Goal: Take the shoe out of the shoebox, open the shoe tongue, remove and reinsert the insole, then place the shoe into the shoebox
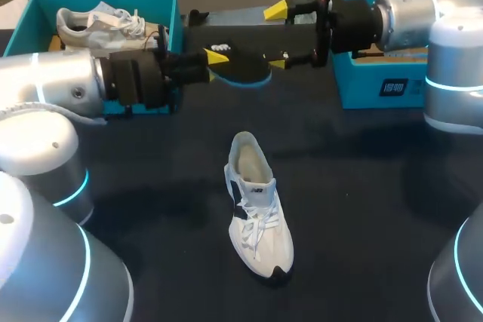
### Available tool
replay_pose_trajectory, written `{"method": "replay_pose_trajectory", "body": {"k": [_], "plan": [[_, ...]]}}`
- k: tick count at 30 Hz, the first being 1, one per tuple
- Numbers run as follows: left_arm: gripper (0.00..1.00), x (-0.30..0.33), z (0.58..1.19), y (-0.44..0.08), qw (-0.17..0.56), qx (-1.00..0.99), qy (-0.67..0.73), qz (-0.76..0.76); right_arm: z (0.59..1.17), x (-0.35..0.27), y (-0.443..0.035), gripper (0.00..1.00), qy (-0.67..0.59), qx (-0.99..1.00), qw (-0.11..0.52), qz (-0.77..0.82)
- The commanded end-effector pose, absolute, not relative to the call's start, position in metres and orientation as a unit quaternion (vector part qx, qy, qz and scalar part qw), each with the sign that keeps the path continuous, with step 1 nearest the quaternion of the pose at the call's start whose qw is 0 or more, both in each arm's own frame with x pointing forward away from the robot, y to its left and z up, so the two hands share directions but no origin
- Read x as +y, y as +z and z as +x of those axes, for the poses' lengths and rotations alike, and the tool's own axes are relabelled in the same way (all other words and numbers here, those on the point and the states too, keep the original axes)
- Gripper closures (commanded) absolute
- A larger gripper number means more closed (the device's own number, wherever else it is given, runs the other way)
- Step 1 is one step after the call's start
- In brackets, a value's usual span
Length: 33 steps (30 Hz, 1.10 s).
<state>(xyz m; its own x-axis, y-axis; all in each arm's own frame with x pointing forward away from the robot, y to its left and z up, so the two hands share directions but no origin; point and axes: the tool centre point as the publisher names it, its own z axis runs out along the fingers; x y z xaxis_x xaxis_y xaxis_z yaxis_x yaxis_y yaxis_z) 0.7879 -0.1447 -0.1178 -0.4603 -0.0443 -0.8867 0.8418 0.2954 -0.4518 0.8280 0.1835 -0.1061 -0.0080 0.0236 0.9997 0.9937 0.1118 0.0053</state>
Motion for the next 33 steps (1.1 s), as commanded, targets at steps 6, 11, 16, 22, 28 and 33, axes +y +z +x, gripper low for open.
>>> {"method": "replay_pose_trajectory", "body": {"k": [6, 11, 16, 22, 28, 33], "plan": [[1.0, -0.143, 0.782, -0.112, 0.316, 0.739, -0.554, 0.217, 0.821, 0.183, -0.105, 0.0, -0.472, -0.531, 0.513, -0.482], [1.0, -0.143, 0.784, -0.098, 0.133, 0.757, -0.636, 0.07, 0.821, 0.183, -0.105, 0.0, -0.472, -0.531, 0.513, -0.482], [1.0, -0.14, 0.783, -0.088, 0.006, 0.75, -0.661, -0.026, 0.821, 0.183, -0.105, 0.0, -0.472, -0.531, 0.513, -0.482], [1.0, -0.137, 0.782, -0.089, -0.16, 0.696, -0.671, -0.198, 0.821, 0.183, -0.105, 0.0, -0.472, -0.531, 0.513, -0.482], [1.0, -0.135, 0.774, -0.092, -0.162, 0.71, -0.66, -0.182, 0.821, 0.183, -0.105, 0.0, -0.472, -0.531, 0.513, -0.482], [1.0, -0.135, 0.774, -0.092, -0.162, 0.71, -0.66, -0.182, 0.821, 0.183, -0.105, 0.0, -0.472, -0.531, 0.513, -0.482]]}}
